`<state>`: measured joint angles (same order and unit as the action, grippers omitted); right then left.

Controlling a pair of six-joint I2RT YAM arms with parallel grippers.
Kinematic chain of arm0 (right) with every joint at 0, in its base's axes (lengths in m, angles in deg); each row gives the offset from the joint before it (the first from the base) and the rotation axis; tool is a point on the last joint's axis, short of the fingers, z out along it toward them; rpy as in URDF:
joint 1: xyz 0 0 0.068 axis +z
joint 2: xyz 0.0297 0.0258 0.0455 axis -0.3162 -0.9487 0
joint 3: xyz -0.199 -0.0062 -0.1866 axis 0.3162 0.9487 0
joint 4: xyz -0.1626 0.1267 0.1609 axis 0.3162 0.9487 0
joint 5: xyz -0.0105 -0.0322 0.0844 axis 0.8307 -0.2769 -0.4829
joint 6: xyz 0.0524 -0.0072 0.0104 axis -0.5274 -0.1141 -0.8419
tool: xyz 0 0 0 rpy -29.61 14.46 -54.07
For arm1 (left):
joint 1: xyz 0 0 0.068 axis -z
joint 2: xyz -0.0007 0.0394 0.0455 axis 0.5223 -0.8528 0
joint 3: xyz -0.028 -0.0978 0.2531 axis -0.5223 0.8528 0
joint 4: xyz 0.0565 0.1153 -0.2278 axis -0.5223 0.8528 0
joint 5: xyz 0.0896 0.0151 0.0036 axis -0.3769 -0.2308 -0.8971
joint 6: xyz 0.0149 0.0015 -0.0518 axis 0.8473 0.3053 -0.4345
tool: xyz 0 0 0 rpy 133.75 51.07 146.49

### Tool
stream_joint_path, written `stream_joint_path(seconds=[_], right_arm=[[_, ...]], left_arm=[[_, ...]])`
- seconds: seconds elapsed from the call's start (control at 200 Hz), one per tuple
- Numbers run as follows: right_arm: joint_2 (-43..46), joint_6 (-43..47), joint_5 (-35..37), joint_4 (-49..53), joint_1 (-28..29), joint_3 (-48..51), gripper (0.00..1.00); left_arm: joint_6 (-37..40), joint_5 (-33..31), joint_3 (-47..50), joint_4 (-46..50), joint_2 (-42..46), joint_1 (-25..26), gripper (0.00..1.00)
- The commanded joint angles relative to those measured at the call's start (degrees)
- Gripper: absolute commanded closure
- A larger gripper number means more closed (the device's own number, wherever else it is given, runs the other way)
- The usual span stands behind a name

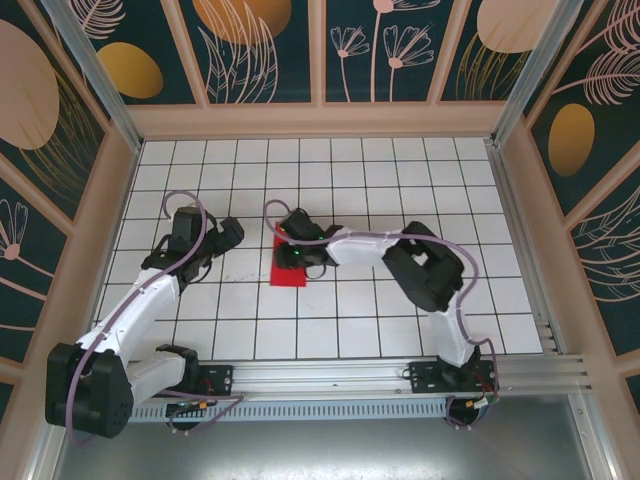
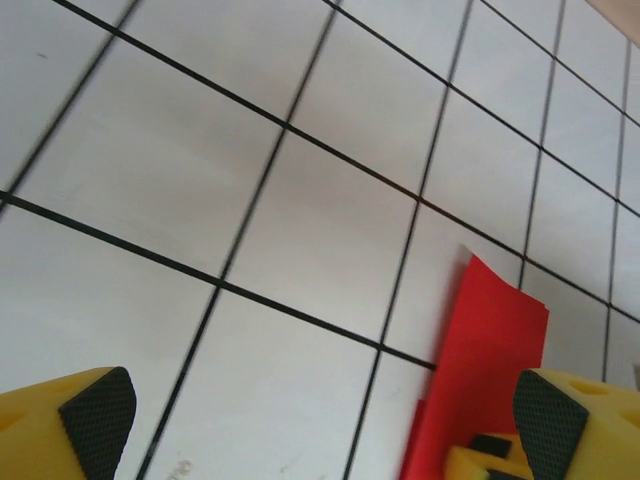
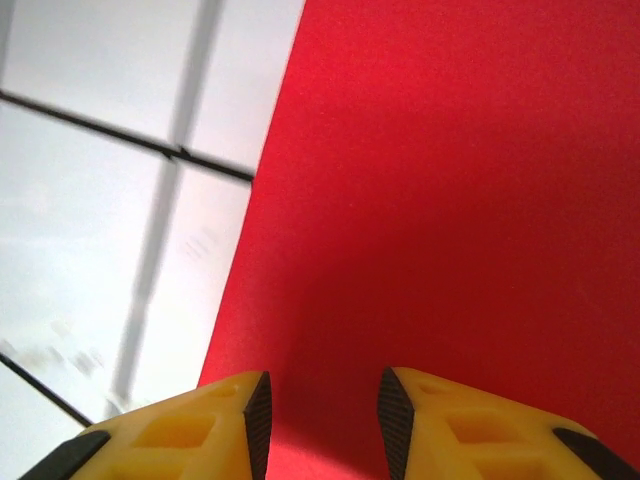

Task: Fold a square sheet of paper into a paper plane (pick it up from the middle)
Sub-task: Move the paper to the center of the table, then third fold the triangle at the center of the table.

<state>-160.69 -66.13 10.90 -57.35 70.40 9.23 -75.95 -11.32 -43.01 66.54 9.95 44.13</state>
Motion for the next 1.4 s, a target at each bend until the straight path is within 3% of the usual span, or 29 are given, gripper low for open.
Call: stream_joint_path(seconds=[0.0,0.225,0.43,0.615,0.841,0.996,1.396], right_arm=[[4.88,7.66,0.86,8.09,-1.70,9.28,0.62],[13.98,5.53,-3.60,3.09,-3.85,15.17,0.61],[26.28,-7.41,-1.04,-2.98,-5.53,19.87,0.47],[37.21,-17.37,0.13,-5.88,-9.26,29.54,0.28],[42.32,-20.67,-4.43,-11.28,-14.44,38.48,0.16],[42.42,-23.19,-8.23,-12.74,-16.14,41.73,0.15],[40.93,-22.81,-13.15,-11.94,-16.34,41.48,0.24]], left_arm=[[2.32,8.77,0.96,-4.17,-1.41,-0.26,0.02],[-0.93,21.97,4.56,-14.78,-4.01,0.15,0.06],[-3.56,26.89,5.26,-21.58,-6.66,4.59,0.17],[-6.99,28.85,3.72,-28.29,-12.34,11.03,0.42],[-9.67,28.73,1.23,-32.84,-19.84,17.11,0.59],[-10.40,29.19,0.01,-35.20,-25.00,19.75,0.70],[-9.45,23.44,-5.18,-31.50,-34.30,20.80,0.81]])
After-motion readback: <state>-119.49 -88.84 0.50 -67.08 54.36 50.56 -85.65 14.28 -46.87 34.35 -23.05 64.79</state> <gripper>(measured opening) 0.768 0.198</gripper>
